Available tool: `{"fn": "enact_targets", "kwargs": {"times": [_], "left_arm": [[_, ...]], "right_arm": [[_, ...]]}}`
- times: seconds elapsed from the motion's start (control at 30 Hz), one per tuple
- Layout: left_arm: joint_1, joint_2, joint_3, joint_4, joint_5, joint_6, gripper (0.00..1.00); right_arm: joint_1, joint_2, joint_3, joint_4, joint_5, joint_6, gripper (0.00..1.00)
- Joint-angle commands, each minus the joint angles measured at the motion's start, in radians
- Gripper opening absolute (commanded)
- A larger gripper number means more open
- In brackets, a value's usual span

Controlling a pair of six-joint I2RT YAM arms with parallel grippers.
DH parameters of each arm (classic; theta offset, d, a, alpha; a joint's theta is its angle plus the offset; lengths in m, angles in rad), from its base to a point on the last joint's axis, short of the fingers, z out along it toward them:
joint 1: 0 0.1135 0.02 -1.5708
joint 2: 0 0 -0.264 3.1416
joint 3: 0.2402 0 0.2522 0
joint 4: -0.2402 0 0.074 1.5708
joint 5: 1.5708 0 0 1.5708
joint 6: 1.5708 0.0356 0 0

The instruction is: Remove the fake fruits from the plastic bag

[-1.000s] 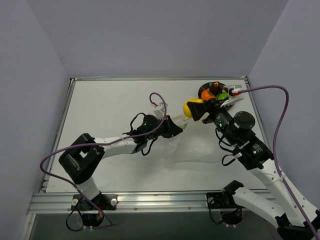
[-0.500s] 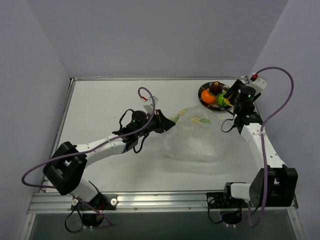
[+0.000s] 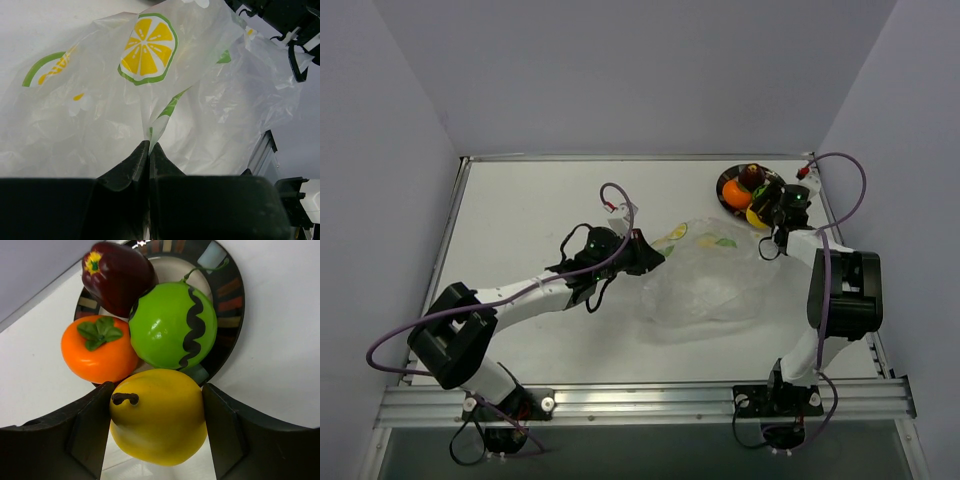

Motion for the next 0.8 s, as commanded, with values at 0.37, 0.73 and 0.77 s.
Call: {"fn": "enact_targets", "kwargs": {"times": [0.37, 0.73, 0.77], "left_arm": [[0.002, -0.022, 0.037, 0.003, 0.007, 0.055, 0.02], [0.002, -0.016, 0.025, 0.026, 0.02, 0.052, 0.02], [0.002, -0.016, 0.023, 0.027, 0.018, 0.051, 0.02]], "right_arm": [[0.048, 0.182, 0.116, 0.197, 0.002, 0.024, 0.4], [0.082, 0.254, 0.162, 0.243, 0.091, -0.018, 0.44], [0.082, 0.254, 0.161, 0.249, 0.093, -0.016, 0.45]]}}
